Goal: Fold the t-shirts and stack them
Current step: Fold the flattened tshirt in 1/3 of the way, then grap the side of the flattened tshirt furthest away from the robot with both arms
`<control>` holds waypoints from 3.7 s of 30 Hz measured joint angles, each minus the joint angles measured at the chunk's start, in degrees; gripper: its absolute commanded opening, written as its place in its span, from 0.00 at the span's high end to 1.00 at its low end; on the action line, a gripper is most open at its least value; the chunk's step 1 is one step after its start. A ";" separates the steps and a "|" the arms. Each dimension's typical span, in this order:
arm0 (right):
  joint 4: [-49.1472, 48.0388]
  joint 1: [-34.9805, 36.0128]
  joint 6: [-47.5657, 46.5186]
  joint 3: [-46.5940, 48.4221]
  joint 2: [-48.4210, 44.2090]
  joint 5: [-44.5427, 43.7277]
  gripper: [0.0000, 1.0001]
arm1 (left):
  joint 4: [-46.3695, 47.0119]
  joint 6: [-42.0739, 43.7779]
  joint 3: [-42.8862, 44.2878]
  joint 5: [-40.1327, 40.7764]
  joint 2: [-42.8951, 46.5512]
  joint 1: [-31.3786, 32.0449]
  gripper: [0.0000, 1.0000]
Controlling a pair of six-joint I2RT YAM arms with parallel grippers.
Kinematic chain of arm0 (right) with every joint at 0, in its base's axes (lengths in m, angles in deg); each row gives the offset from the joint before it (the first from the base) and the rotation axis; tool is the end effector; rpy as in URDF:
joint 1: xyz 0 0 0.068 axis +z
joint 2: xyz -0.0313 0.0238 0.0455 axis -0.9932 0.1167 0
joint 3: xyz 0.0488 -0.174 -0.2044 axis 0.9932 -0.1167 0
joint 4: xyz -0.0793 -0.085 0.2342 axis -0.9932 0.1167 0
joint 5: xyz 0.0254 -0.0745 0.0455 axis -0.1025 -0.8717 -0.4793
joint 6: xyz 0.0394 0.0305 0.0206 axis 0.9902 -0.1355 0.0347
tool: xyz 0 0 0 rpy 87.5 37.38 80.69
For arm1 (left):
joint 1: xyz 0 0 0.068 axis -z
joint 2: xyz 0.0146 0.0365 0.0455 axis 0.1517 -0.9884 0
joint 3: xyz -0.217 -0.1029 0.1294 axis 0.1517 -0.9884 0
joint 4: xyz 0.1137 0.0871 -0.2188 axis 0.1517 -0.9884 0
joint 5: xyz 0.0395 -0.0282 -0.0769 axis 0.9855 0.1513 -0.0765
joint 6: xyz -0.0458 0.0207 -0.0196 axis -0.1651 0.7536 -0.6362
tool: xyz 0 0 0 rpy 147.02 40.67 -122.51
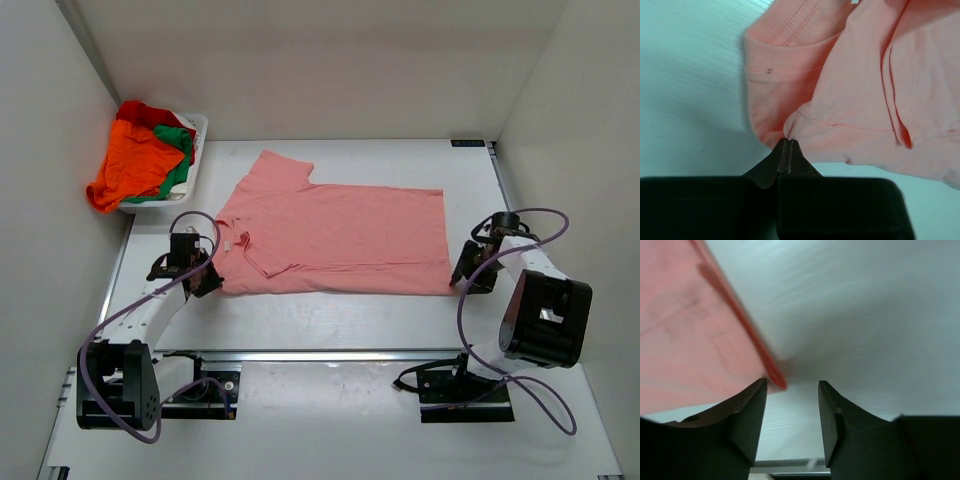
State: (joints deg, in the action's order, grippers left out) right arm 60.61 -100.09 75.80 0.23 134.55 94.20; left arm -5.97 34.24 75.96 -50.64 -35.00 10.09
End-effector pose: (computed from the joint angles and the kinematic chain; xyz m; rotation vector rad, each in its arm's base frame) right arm 0.2410 -0.0686 0.1732 0.6445 2.8201 0.1417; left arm 0.1998 -0.0049 0.1742 -0.6265 2.5449 -0.1947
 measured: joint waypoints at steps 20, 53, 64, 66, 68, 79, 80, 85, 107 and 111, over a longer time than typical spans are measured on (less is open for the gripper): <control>1.68 -0.50 -1.11 -0.63 2.99 1.55 1.00 | -1.92 1.97 -0.04 -2.23 1.92 0.52 1.00; -14.16 6.25 6.08 28.09 16.13 -6.21 0.18 | -0.31 -0.11 81.94 -10.60 -61.07 6.19 0.30; -12.96 9.88 7.91 41.86 31.34 -6.78 0.16 | -7.30 -1.55 113.04 -6.25 -91.27 6.32 0.27; -12.61 10.36 8.00 44.00 32.76 -7.10 0.16 | -6.47 -1.33 111.95 -5.57 -91.19 6.34 0.26; -12.31 10.54 8.11 45.18 33.88 -7.37 0.16 | -6.99 -0.83 112.19 -4.33 -91.12 6.69 0.24; -10.78 10.29 8.52 47.45 37.70 -7.63 0.14 | -10.73 2.80 112.61 -3.08 -91.14 11.21 0.96; -10.75 10.29 8.57 47.67 38.03 -7.56 0.14 | -11.04 2.82 112.52 -3.15 -91.14 11.47 1.00; -10.71 10.01 9.35 47.91 38.40 -6.88 0.17 | -11.67 3.13 112.93 -4.55 -91.58 11.50 1.00; -4.81 8.46 11.85 63.28 50.69 -3.56 1.00 | -10.54 2.40 112.19 -11.89 -91.69 7.96 1.00; -4.76 8.37 11.02 63.25 50.60 -3.39 1.00 | -12.09 2.58 112.17 -13.55 -91.12 7.06 1.00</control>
State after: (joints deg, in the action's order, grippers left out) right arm 55.85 -91.72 86.81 63.49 185.15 90.81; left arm -18.06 36.82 188.13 -64.20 -126.12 17.15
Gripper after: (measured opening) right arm 0.010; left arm 0.017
